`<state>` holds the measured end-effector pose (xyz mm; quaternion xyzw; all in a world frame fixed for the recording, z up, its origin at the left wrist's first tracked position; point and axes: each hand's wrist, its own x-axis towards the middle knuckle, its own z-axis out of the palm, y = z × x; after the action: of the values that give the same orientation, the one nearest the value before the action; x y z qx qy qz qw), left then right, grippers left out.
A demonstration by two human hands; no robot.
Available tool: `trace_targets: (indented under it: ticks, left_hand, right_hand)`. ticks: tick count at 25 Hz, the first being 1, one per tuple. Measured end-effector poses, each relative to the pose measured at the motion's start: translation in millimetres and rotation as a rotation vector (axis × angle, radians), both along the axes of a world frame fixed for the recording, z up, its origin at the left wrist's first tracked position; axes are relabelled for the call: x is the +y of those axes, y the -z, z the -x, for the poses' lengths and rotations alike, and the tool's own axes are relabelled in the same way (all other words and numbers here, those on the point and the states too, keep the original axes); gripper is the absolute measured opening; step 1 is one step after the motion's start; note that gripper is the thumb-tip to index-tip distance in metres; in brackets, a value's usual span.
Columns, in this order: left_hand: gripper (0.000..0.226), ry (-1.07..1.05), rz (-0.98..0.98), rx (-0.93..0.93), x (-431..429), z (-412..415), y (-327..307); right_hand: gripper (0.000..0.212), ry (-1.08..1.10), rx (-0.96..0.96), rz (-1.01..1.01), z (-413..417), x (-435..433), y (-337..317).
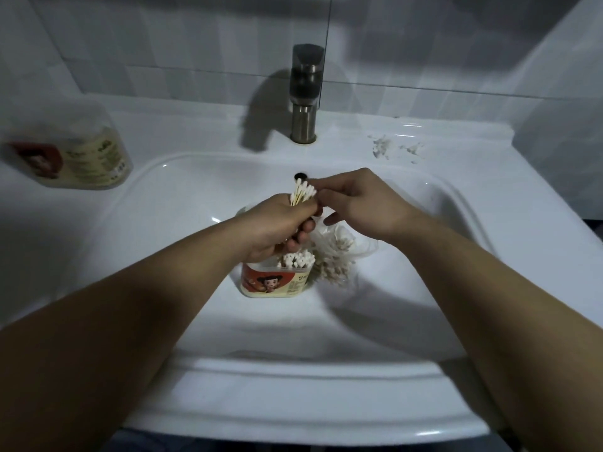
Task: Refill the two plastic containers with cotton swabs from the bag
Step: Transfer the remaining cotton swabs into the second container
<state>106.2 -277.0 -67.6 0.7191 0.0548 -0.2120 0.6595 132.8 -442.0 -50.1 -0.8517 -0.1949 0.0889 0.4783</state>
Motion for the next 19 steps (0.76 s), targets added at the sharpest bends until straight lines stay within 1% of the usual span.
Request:
trace_targets:
  ticks: [1,3,4,5,6,8,10,12,14,17,19]
  left_hand:
    - [0.024,-0.008,0.002,-0.005,0.1,-1.1,-0.7]
    - [0.032,-0.058,0.019,-0.021,1.3,-4.1,-3.8]
    - [0.035,-0.102,0.015,-0.028,3.5,-5.8,-5.1]
    - [0.037,-0.143,0.004,-0.034,6.0,-7.0,-5.9]
    - [0.035,-0.173,-0.005,-0.037,8.4,-7.8,-6.2]
    - [0.030,-0.197,-0.003,-0.042,11.2,-8.0,-5.6]
    - [0.033,-0.202,0.010,-0.047,11.1,-7.5,-5.5]
    - [0.039,-0.186,0.023,-0.053,9.1,-7.2,-5.8]
    - [0.041,-0.150,0.010,-0.062,7.0,-6.0,-5.1]
    - [0.038,-0.099,0.024,-0.058,4.2,-2.1,-3.6]
    - [0.037,-0.083,0.022,-0.066,2.7,-0.6,-3.3]
  right_hand:
    - [0.033,0.008,0.020,-0.028,1.1,0.2,-1.6]
    - [0.032,0.110,0.035,-0.066,2.2,-1.6,-5.5]
    - [0.031,0.169,0.025,-0.023,2.6,-3.1,-7.0]
    - [0.031,0.198,0.006,0.088,2.3,-4.9,-7.9]
    - [0.031,0.186,-0.012,0.248,2.4,-6.3,-8.0]
    - [0.035,0.114,-0.037,0.560,3.9,-4.8,-4.9]
    - [0.042,0.048,-0.053,0.744,4.9,-1.5,-0.7]
    - [0.044,-0.055,-0.062,0.854,7.2,1.5,2.3]
    - [0.036,-0.141,-0.045,0.906,8.2,2.9,8.2]
    - [0.021,-0.189,-0.053,1.008,6.9,6.0,17.2]
    - [0.017,-0.213,-0.055,1.056,7.2,8.4,19.3]
